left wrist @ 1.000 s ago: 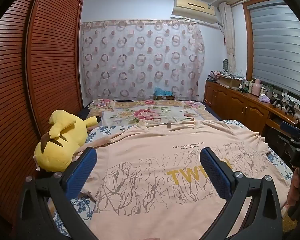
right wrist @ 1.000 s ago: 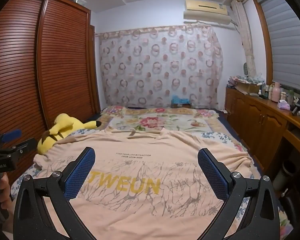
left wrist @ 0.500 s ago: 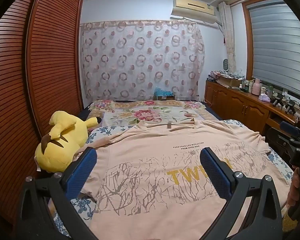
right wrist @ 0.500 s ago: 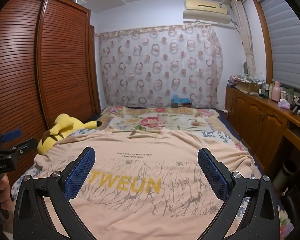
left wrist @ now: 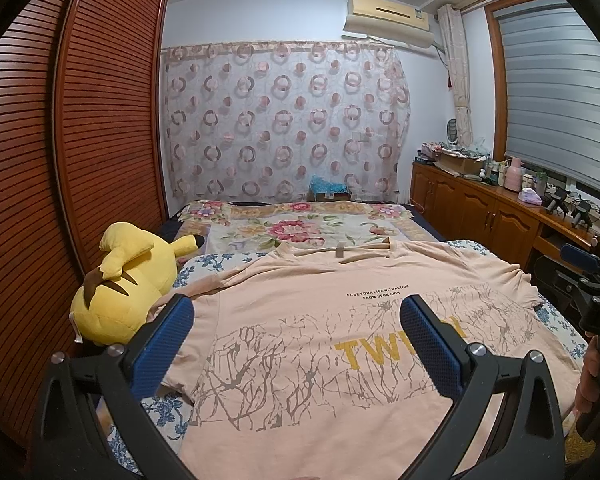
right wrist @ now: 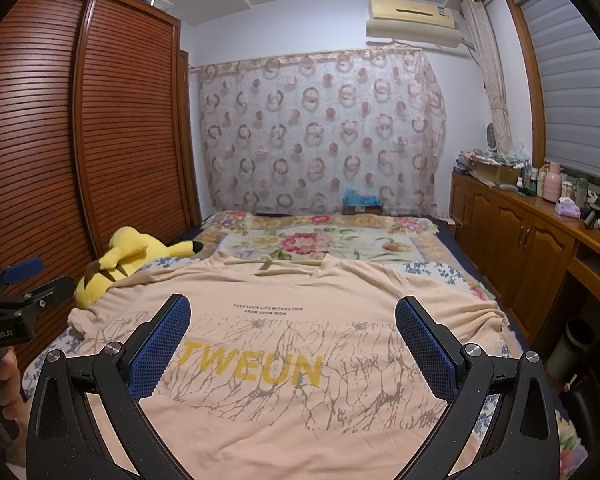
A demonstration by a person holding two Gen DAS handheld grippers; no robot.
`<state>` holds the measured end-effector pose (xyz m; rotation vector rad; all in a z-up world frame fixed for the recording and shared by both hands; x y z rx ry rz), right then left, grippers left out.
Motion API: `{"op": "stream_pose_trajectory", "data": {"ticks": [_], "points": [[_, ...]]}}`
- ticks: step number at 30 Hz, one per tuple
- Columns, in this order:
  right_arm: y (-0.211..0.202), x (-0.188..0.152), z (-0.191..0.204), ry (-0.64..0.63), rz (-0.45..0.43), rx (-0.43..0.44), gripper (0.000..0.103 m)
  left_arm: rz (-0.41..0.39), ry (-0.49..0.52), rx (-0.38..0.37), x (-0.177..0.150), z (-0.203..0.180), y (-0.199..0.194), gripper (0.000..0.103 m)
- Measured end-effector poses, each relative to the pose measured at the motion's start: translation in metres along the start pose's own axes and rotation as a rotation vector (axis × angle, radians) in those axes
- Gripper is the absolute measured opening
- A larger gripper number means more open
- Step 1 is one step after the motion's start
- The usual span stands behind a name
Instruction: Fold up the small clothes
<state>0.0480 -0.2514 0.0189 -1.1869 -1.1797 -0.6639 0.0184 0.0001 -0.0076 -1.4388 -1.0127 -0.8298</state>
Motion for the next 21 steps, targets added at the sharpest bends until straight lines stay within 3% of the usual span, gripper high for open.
{"op": "stream_pose_trajectory", "data": {"ticks": [21], "points": [[0.0003, -0.0006, -0.0010, 0.000, 0.002, 0.001, 0.103, -0.004, 0.001, 0.000, 0.0088, -0.0011, -0.0058, 0.103]]}}
Point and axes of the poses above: each gripper's, at about its wrist camera, not at the fingertips, and y roughly the way its jaws point, z to its left, x to its top, the point moved 2 cm from there along y, roughly the way its jaws point, and after that the axes turned 5 degrees about -y, right-handed, at the moved point
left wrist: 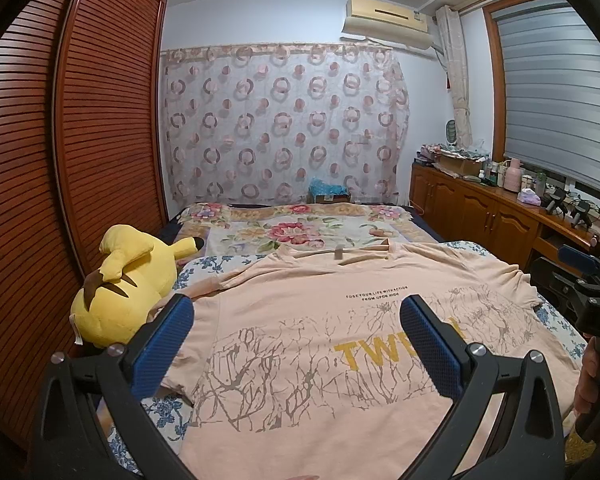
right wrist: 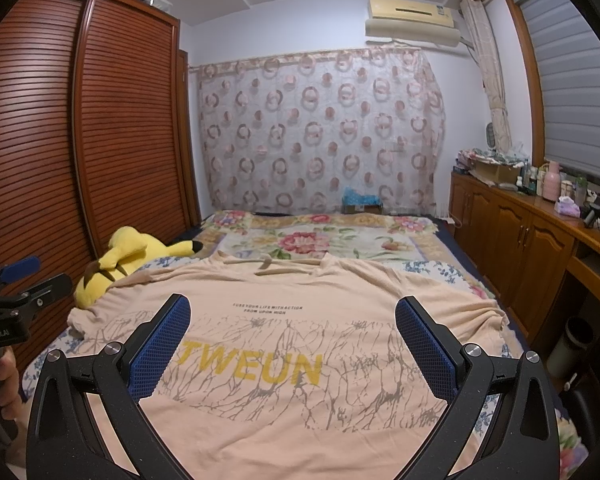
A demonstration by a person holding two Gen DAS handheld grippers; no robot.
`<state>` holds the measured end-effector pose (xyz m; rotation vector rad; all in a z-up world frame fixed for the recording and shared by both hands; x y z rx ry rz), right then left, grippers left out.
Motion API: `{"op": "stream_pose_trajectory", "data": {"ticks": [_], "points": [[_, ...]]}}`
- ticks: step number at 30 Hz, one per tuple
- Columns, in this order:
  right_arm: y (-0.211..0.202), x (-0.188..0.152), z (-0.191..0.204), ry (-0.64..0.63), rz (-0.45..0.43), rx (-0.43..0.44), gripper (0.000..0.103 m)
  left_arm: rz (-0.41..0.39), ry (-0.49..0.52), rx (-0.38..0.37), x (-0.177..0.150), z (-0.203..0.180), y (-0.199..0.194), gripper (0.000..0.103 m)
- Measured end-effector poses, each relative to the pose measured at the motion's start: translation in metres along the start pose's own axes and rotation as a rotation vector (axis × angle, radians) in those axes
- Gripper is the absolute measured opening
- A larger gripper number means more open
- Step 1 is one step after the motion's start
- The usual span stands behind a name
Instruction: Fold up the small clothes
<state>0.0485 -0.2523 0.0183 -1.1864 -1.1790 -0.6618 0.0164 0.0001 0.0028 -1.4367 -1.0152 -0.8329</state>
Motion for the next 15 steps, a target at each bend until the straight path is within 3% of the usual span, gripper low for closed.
{"op": "stream_pose_trajectory", "data": {"ticks": [15], "points": [[0.0002, 0.0005, -0.0001, 0.002, 0.000, 0.001, 0.103, 0.003, -0.001, -0.002, 0.0005, -0.0008, 0.0005, 0.103]]}}
Point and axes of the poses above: each gripper's, at about its wrist camera, not at the fingertips, and y roughly the way its jaws point, z to its left, x to its top, the point moved 2 cm from there along y, roughly the way its jaws point, and after that the axes turned 5 degrees about -y, right-handed, at the moved point
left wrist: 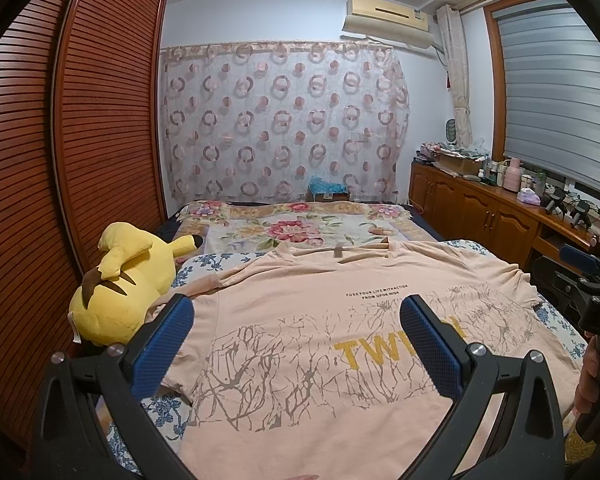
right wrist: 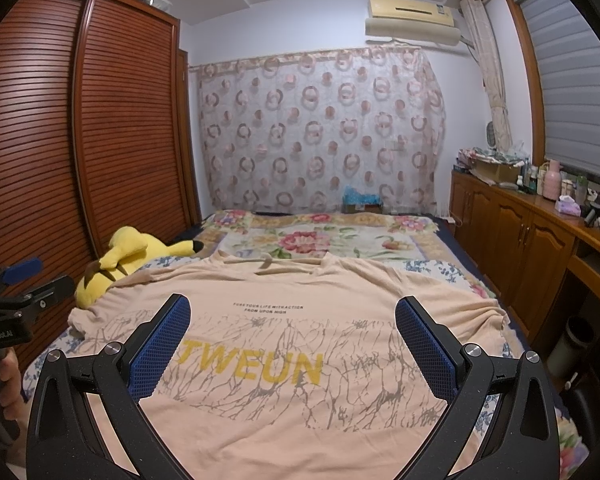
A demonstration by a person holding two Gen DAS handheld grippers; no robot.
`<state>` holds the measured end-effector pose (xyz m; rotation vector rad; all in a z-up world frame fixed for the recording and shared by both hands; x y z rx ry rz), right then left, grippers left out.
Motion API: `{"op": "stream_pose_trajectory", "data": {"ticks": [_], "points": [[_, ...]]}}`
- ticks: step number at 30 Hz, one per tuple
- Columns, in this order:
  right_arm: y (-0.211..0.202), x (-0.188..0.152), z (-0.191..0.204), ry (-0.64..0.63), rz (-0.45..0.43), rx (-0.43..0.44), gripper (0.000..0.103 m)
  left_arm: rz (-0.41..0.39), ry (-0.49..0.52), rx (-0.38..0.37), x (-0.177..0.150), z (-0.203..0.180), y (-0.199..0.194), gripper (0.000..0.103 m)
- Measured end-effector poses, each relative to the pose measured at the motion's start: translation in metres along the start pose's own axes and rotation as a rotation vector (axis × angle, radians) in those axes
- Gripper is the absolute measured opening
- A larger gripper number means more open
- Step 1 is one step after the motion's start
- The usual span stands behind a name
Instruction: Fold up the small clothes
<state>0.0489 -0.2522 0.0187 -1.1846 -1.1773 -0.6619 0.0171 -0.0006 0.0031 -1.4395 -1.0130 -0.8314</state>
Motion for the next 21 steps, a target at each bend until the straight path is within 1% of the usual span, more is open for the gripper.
{"op": "stream_pose_trajectory", "data": {"ticks": [21], "points": [[0.0005, 0.0006, 0.0011, 0.000, 0.001, 0.001, 0.103, 0.001, 0.000, 0.002, -0.0011, -0.0019, -0.0004, 0.103]]}}
Point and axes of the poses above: each gripper's, at about its wrist camera, not at the fingertips, and y roughly the way its jaws point, z to its left, x to its top, the point moved 2 cm from there along y, roughly the way its jaws point, and after that the axes turned 5 degrees about -y, right-handed, at the moved point
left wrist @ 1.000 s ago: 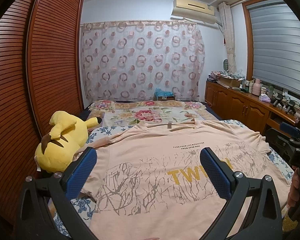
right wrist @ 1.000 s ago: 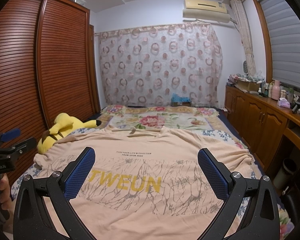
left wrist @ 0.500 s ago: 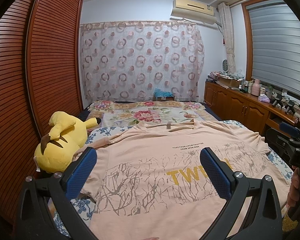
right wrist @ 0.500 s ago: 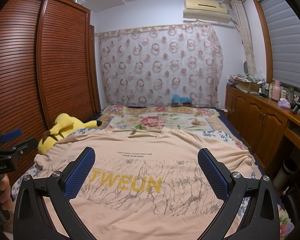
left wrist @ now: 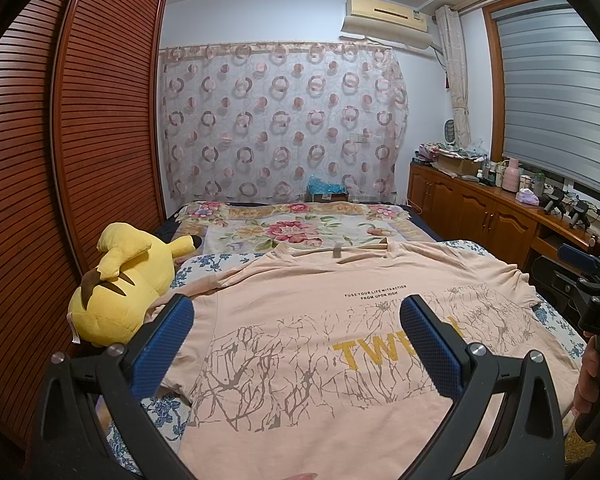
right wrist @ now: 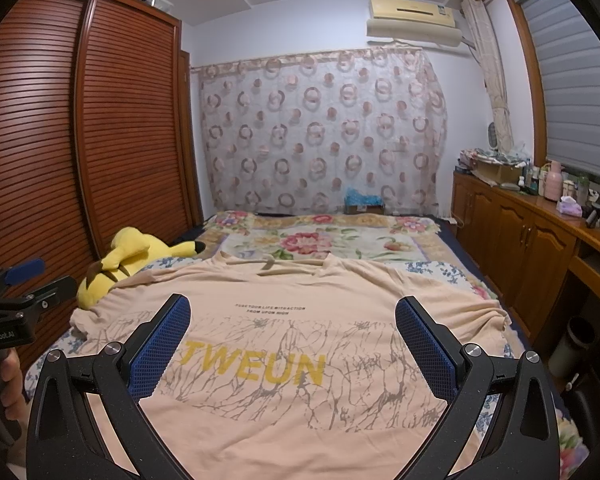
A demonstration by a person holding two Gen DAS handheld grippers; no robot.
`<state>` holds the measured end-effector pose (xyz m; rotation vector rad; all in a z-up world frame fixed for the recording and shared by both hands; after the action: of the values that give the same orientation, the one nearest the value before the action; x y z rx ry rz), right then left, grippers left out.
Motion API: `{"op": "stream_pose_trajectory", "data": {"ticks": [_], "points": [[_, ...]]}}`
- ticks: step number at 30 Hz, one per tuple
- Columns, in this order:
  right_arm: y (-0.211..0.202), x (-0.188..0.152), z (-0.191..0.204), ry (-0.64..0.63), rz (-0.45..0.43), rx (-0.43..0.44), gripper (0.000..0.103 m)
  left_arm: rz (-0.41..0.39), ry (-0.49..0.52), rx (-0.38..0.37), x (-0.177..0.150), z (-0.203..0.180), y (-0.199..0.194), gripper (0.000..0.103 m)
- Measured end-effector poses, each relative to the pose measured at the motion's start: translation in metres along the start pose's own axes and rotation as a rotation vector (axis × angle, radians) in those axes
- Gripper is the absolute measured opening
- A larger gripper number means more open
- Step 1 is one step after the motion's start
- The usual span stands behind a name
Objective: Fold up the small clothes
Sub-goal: 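Move the left tool down to the T-shirt's side edge and close it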
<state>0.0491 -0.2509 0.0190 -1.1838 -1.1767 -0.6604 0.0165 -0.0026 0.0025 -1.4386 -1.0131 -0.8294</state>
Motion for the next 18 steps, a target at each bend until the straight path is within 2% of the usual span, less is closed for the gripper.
{"op": "stream_pose_trajectory", "data": {"ticks": [9, 18], "points": [[0.006, -0.009, 0.007, -0.010, 0.037, 0.045, 0.103, 0.026, 0.009, 0.011, -0.008, 0.007, 0.008, 0.103], [0.037, -0.023, 0.022, -0.030, 0.122, 0.117, 0.103, 0.086, -0.012, 0.036, -0.021, 0.050, 0.027, 0.103]]}}
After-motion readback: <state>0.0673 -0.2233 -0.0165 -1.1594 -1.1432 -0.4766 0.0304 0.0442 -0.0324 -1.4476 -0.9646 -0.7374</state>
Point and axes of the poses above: each gripper's, at about its wrist camera, not at the fingertips, and y roughly the way its jaws point, z to its left, x to its top, the point moved 2 cm from there along y, roughly the way its jaws point, and after that the axes turned 5 degrees about -y, right-handed, at the moved point
